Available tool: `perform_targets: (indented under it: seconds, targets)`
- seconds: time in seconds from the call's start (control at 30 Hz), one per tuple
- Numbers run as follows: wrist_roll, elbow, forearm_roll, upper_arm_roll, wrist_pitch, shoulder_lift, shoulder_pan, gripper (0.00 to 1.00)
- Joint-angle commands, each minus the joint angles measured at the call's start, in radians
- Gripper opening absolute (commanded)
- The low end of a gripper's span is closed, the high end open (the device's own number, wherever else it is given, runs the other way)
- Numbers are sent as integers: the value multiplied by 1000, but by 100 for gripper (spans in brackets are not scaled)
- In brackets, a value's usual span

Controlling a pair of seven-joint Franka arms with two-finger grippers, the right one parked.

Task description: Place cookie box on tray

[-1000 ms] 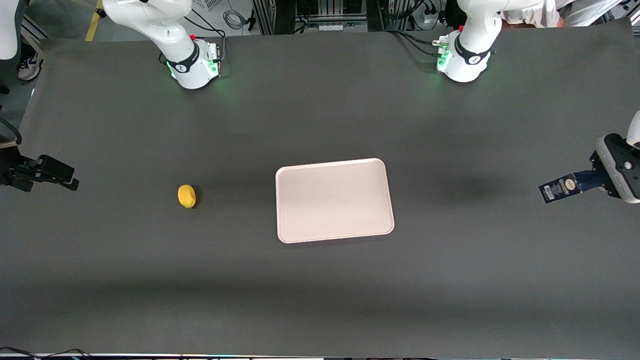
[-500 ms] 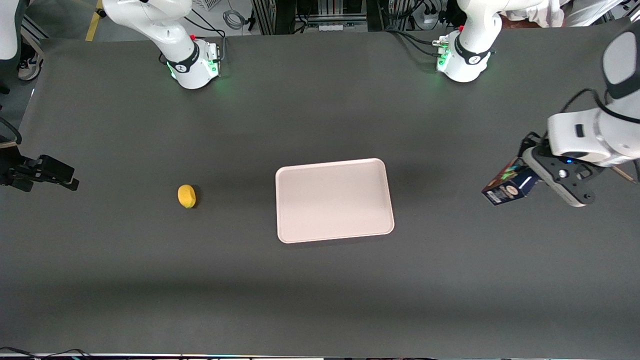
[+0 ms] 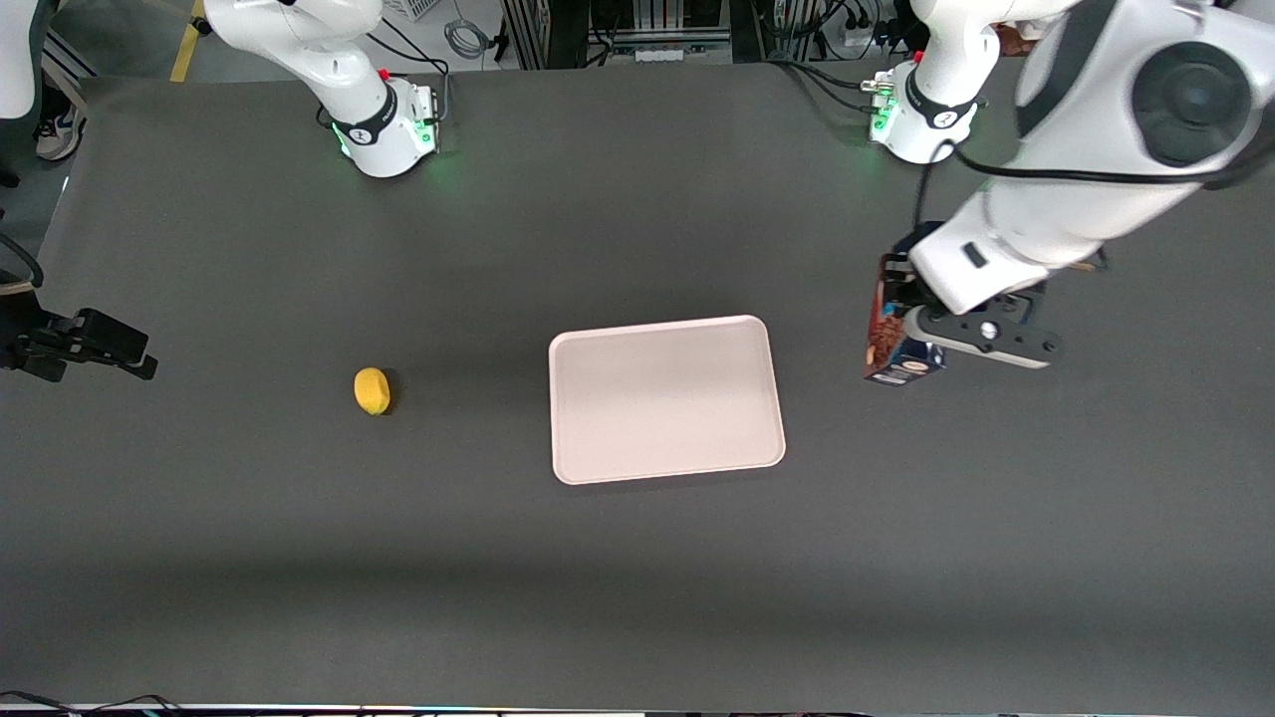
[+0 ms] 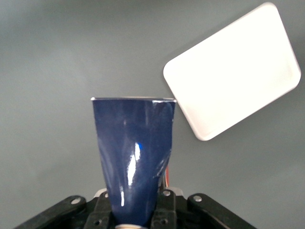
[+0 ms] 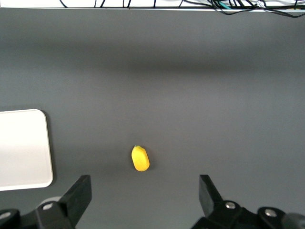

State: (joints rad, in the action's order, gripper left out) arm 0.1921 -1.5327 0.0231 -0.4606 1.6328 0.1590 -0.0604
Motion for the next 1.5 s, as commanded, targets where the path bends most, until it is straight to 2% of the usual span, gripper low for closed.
perform_targets:
  seconds: [0.0,0.17,0.43,0.63,0.8,0.97,1.27,1.47]
  targets:
    - [330,-6,-58,-81,12,20,-1,2]
    - [535,-49,-63,-139,70,40,5,3]
    - [619,-165,-129,-211,240,50,10,3]
    - [725,-187,-189,-245,341,99,24,3]
    - [814,-193,-331,-296,372,162,28,3]
    - [874,-210,-393,-300,433,206,34,5]
    - [958,-253,-546,-300,516,307,39,5]
    - [1086,-253,-669,-302,542,392,54,5]
